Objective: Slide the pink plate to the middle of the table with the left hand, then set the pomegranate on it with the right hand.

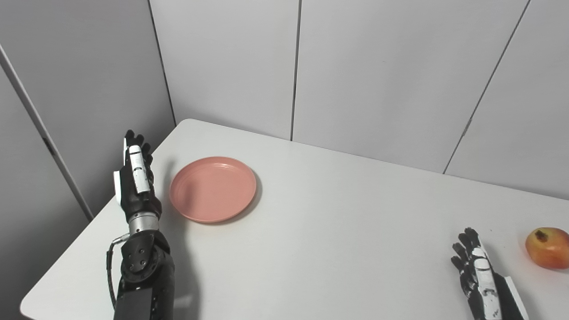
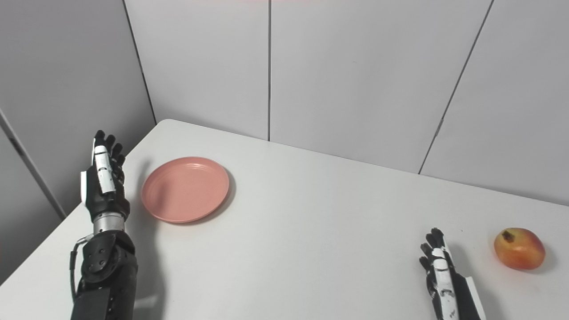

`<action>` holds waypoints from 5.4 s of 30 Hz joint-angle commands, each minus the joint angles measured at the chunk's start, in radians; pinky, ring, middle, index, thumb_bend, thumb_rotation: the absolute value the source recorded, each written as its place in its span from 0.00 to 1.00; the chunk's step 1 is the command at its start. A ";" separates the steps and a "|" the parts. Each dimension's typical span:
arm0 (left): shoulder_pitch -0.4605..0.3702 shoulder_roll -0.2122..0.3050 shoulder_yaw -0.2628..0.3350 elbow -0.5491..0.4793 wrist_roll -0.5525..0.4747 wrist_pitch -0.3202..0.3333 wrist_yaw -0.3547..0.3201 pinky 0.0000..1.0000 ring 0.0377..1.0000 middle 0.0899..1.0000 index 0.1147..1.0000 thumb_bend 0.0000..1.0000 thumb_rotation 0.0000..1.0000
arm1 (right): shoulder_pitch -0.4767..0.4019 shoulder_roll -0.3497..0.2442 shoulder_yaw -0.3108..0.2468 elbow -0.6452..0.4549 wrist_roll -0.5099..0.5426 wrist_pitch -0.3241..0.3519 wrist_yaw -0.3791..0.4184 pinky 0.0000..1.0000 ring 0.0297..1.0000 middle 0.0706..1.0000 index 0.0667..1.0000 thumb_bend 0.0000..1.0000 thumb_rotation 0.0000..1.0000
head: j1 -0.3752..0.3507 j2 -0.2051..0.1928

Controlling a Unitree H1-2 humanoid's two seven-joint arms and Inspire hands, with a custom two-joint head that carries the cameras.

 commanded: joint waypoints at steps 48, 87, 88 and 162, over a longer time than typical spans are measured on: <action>-0.072 0.032 -0.021 0.164 -0.087 -0.043 -0.035 0.93 0.94 0.94 0.90 0.37 1.00 | -0.018 -0.013 -0.009 -0.049 0.014 0.003 0.005 1.00 1.00 1.00 1.00 0.14 1.00 | 0.011 0.005; -0.112 0.003 -0.133 0.360 -0.106 -0.050 -0.139 0.96 0.94 0.94 0.92 0.38 1.00 | -0.017 -0.005 -0.005 -0.050 0.009 0.004 0.000 1.00 0.99 1.00 1.00 0.15 1.00 | -0.003 0.007; -0.111 0.003 -0.139 0.360 -0.105 -0.052 -0.141 0.96 0.94 0.95 0.92 0.38 1.00 | -0.017 -0.005 -0.004 -0.050 0.007 0.004 -0.001 1.00 0.99 1.00 1.00 0.15 1.00 | -0.003 0.007; -0.040 -0.233 -0.498 0.123 0.045 0.233 -0.310 0.91 0.92 0.93 0.92 0.43 1.00 | -0.032 0.092 0.038 -0.068 -0.109 0.005 -0.069 0.95 0.95 0.96 0.96 0.21 1.00 | -0.310 0.106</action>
